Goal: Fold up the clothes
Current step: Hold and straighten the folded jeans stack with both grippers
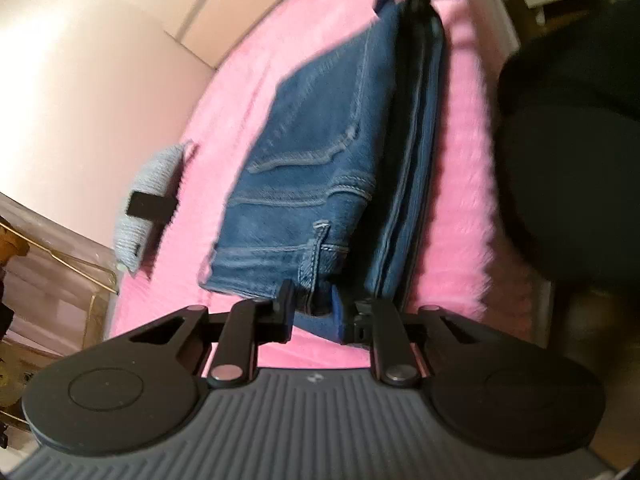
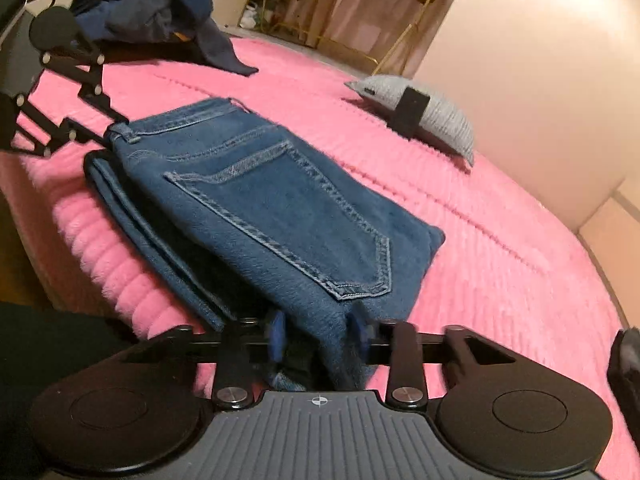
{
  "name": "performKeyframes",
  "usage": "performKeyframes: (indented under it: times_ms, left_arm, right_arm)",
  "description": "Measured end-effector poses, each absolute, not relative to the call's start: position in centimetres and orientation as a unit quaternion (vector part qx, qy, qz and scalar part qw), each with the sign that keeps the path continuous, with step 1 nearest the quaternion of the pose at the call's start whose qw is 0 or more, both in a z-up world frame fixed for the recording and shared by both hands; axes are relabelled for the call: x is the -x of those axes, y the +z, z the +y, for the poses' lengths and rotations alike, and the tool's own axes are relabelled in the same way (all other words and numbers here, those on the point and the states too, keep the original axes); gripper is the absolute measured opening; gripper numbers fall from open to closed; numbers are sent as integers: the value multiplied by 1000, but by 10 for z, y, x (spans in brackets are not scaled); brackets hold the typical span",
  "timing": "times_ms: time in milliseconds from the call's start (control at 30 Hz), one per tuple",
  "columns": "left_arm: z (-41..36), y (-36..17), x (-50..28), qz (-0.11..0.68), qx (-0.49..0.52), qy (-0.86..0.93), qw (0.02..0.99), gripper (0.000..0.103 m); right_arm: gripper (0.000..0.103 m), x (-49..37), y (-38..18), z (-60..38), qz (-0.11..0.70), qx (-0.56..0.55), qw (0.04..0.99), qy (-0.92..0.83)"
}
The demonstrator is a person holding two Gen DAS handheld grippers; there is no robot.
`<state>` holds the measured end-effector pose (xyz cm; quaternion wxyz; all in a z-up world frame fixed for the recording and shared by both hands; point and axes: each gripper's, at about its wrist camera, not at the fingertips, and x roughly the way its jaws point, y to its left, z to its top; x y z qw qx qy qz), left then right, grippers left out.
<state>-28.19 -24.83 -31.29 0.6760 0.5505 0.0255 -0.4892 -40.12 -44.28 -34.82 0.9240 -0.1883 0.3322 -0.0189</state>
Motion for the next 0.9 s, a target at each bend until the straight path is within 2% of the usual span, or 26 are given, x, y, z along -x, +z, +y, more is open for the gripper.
performKeyframes:
  times_ms: [167, 367, 667, 767, 900]
  left_arm:
    - [-255, -339, 278, 45, -549, -489, 676, 15]
    - [-254, -323, 269, 38, -541, -473, 694, 16]
    - [-252, -333, 278, 51, -546, -477, 687, 15]
    - [-248, -326, 276, 65, -532, -476, 697, 19]
    - [-235, -308, 270, 96, -484, -479, 726, 25]
  right_arm:
    - [27, 401, -364, -449, 342, 184, 921, -19]
    - [27, 404, -359, -449, 338, 183, 923, -19]
    - [28, 404, -365, -445, 348, 189, 918, -24]
    - [33, 406, -356, -441, 354, 190, 915, -24]
    - [35, 415, -334, -440, 326, 144, 934, -18]
